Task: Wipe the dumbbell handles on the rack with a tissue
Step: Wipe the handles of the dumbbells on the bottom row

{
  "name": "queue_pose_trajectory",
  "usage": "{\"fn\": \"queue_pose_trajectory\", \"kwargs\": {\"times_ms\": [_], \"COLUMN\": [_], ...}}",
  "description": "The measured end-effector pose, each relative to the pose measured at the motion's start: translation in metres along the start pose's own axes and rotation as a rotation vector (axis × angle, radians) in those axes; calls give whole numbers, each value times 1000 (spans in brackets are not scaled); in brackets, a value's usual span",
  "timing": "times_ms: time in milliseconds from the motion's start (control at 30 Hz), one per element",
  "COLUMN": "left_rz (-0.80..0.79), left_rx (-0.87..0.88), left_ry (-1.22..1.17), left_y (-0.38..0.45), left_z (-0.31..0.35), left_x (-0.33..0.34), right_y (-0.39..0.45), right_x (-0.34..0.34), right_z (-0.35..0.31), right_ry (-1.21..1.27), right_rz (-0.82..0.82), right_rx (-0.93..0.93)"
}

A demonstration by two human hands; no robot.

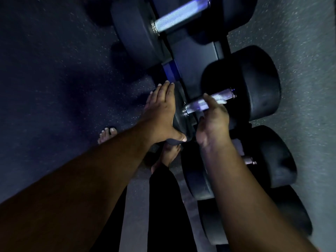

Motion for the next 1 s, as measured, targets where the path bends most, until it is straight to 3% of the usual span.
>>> {"fn": "queue_pose_trajectory", "kwargs": {"times_ms": [67,200,400,533,700,867,1000], "left_rz": [3,-6,-14,-15,-25,-23,-15], "left_rx": [-2,-1,4,3,-2,-7,-11], "left_ry": [0,-1,3,0,7,8,12], "left_y": [0,0,-1,0,1,1,1], "left_z": [1,1,1,1,2,1,1], "left_x": [0,-2,-1,-1,-2,-1,-1], "right_y": [-2,37,30,61,48,50,25], "right_x": [-1,-1,-6,-8,-4,-18,-33], "right_z": [4,-17,20,-12,21,8,49], "right_ry": [1,217,94,371,62,182,-191], "right_rz": [-38,84,-153,-180,-252,-105,-102], "right_rx": [40,63,113,44,54,-73,-263]}}
Point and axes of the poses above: each hand's wrist, its own y-axis towards the middle knuckle, its own x-axis out of the palm, z = x × y, the point moved 5 cm from there along y, towards the middle knuckle, and after that the axes turned 10 degrees about z, right-handed, at the moved point
